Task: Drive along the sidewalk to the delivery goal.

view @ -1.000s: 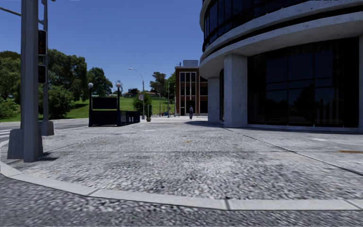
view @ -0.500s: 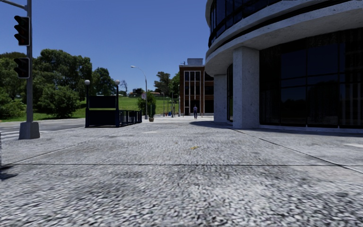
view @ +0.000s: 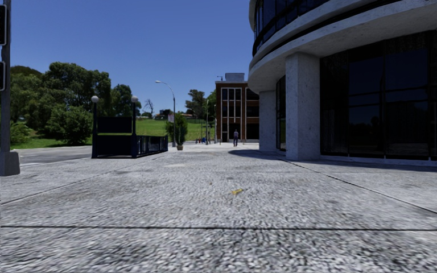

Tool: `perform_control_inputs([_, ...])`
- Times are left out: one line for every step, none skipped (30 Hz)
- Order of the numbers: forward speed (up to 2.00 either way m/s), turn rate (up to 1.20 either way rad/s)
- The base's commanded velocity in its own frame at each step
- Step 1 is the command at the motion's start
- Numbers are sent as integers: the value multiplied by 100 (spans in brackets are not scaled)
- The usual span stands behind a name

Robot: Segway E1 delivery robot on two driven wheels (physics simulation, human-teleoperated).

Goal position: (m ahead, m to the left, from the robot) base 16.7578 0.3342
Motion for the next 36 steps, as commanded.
perform_control_inputs([159, 0])
perform_control_inputs([159, 0])
perform_control_inputs([159, 0])
perform_control_inputs([159, 0])
perform_control_inputs([159, 0])
perform_control_inputs([160, 0])
perform_control_inputs([160, 0])
perform_control_inputs([160, 0])
perform_control_inputs([161, 0])
perform_control_inputs([161, 0])
perform_control_inputs([161, 0])
perform_control_inputs([161, 0])
perform_control_inputs([161, 0])
perform_control_inputs([161, 0])
perform_control_inputs([161, 0])
perform_control_inputs([161, 0])
perform_control_inputs([161, 0])
perform_control_inputs([161, 0])
perform_control_inputs([161, 0])
perform_control_inputs([161, 0])
perform_control_inputs([161, 0])
perform_control_inputs([161, 0])
perform_control_inputs([161, 0])
perform_control_inputs([174, 0])
perform_control_inputs([200, 0])
perform_control_inputs([200, 0])
perform_control_inputs([200, 0])
perform_control_inputs([200, 0])
perform_control_inputs([200, 0])
perform_control_inputs([200, 0])
perform_control_inputs([200, 0])
perform_control_inputs([200, 0])
perform_control_inputs([200, 0])
perform_control_inputs([200, 0])
perform_control_inputs([200, 0])
perform_control_inputs([200, 0])
